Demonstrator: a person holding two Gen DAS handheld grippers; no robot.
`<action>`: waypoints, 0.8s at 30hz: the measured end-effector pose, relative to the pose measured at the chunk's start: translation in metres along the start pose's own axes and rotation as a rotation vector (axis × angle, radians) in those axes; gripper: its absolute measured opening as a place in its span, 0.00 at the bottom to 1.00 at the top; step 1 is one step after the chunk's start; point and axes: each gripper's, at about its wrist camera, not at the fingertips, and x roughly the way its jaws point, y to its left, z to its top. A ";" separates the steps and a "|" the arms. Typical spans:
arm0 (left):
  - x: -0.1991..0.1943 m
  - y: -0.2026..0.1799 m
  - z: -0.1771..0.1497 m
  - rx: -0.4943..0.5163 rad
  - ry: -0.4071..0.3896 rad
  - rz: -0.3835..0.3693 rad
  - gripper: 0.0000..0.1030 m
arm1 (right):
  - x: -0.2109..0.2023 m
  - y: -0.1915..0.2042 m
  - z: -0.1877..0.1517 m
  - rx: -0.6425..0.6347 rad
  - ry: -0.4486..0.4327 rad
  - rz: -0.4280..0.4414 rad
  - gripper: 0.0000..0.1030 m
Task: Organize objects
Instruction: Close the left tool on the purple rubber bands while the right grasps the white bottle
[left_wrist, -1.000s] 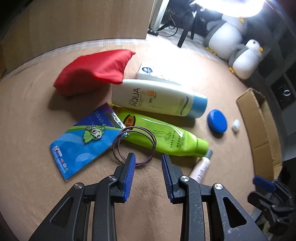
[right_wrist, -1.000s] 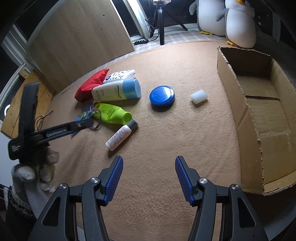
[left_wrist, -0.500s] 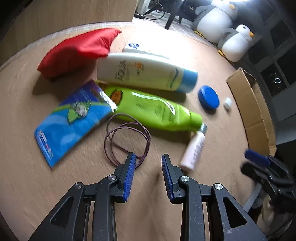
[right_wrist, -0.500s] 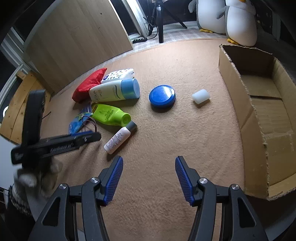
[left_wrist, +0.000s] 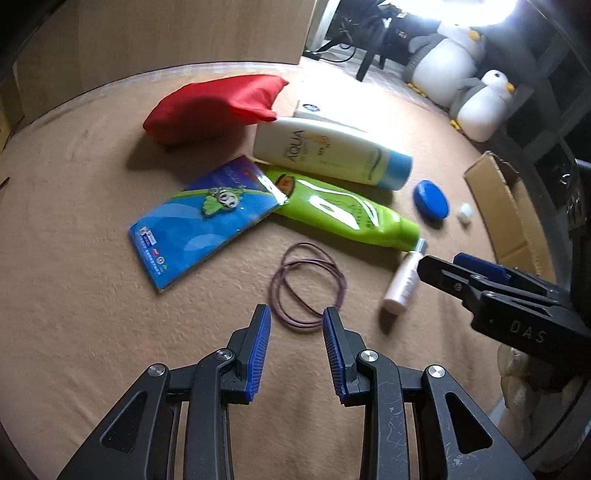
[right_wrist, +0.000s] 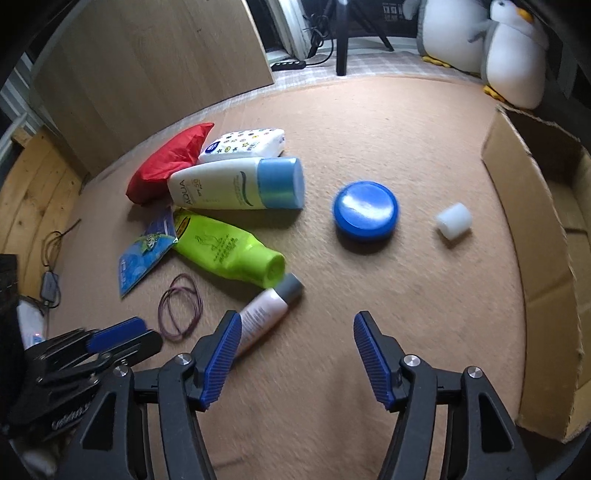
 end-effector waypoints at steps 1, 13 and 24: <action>0.001 0.003 0.002 0.002 0.003 0.002 0.31 | 0.003 0.004 0.001 -0.011 0.006 -0.012 0.59; 0.031 -0.020 0.010 0.068 0.021 0.058 0.59 | 0.022 0.015 -0.002 -0.194 0.104 -0.107 0.59; 0.046 -0.039 0.027 0.113 0.042 0.188 0.61 | 0.019 -0.003 0.001 -0.268 0.122 -0.111 0.38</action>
